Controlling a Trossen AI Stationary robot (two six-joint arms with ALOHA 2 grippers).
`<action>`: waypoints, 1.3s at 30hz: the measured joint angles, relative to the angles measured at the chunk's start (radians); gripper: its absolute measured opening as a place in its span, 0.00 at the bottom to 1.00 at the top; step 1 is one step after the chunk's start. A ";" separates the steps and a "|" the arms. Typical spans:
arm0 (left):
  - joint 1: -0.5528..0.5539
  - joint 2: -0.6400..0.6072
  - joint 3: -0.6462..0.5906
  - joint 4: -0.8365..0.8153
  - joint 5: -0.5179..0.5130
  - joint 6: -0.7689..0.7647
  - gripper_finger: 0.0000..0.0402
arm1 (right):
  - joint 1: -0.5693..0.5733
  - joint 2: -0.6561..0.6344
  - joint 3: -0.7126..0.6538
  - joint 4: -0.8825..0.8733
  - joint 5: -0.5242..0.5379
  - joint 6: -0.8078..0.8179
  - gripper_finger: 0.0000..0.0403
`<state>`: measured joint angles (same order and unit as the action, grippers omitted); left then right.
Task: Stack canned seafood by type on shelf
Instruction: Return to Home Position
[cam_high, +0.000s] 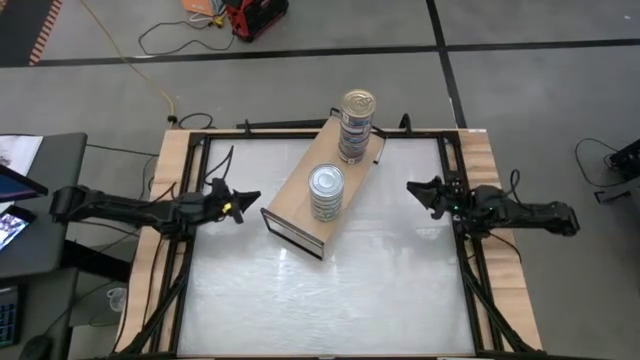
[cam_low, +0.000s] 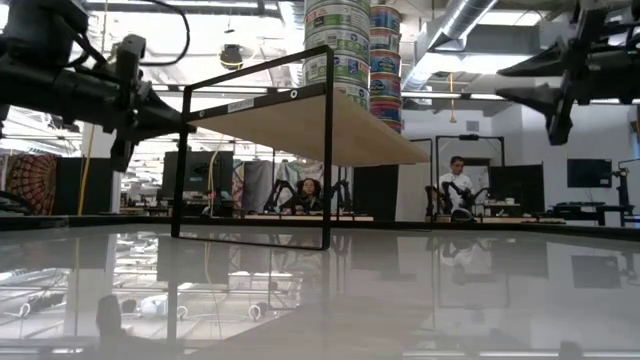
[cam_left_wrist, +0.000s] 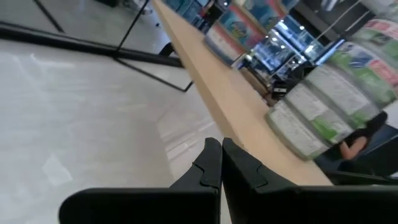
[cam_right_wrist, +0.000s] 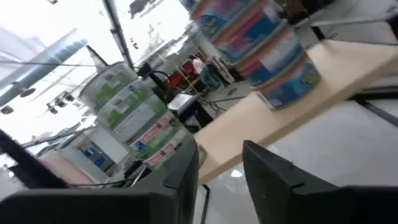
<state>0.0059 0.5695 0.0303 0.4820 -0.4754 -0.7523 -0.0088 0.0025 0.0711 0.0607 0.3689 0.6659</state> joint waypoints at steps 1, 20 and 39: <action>-0.009 -0.010 0.000 -0.001 -0.007 0.011 0.00 | 0.005 0.000 0.000 0.006 0.002 -0.013 0.35; -0.034 -0.079 -0.002 -0.175 -0.052 0.061 0.00 | 0.000 0.000 0.000 -0.109 0.024 -0.054 0.27; -0.034 -0.079 -0.002 -0.444 -0.044 0.101 0.00 | 0.000 0.000 0.003 -0.213 0.025 -0.072 0.27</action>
<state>-0.0277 0.4906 0.0288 0.0380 -0.5198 -0.6513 -0.0086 0.0025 0.0746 -0.1526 0.3939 0.5938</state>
